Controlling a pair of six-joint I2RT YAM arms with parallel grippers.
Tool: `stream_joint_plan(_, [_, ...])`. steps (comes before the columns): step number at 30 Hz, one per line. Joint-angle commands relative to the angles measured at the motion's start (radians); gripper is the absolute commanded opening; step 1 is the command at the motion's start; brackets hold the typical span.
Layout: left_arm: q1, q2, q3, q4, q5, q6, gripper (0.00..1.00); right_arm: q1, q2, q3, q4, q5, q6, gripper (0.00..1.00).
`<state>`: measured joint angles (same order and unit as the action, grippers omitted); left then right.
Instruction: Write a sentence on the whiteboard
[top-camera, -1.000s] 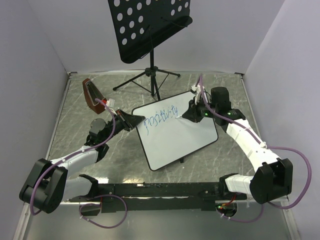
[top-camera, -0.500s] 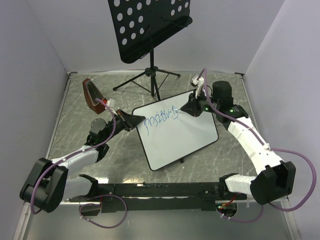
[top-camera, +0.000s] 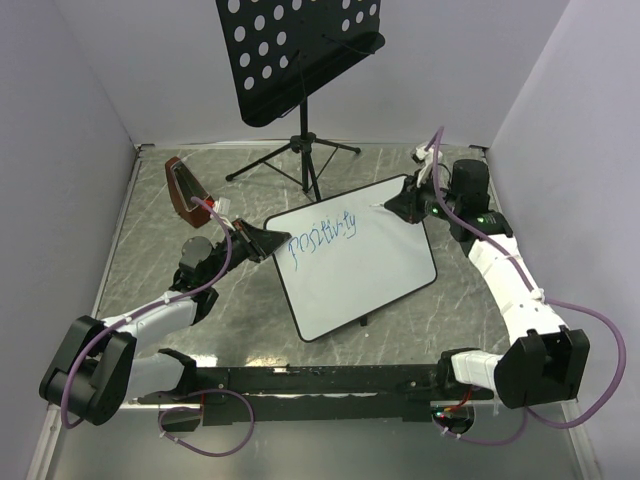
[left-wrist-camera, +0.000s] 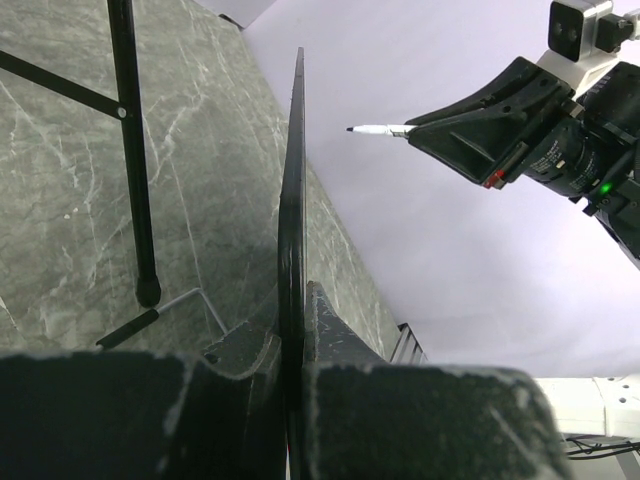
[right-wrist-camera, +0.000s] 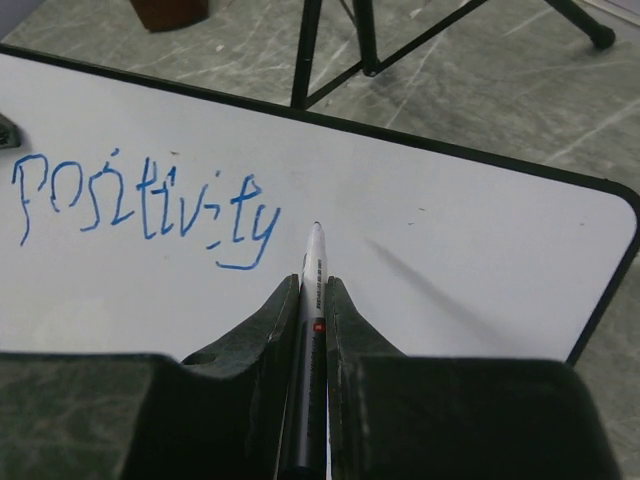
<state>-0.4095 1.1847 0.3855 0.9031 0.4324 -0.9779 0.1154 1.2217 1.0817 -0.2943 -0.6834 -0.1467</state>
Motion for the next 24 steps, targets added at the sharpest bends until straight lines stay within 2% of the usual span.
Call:
stream_joint_plan(1, [-0.006,-0.031,0.024,0.095,0.031,0.058,0.01,-0.039,0.012,-0.009,0.064,-0.050,-0.004,0.00])
stream_joint_plan(24, [-0.006,-0.037,0.024,0.088,0.032,0.061,0.01,-0.102,-0.011,-0.088,0.132,-0.180,-0.051,0.00])
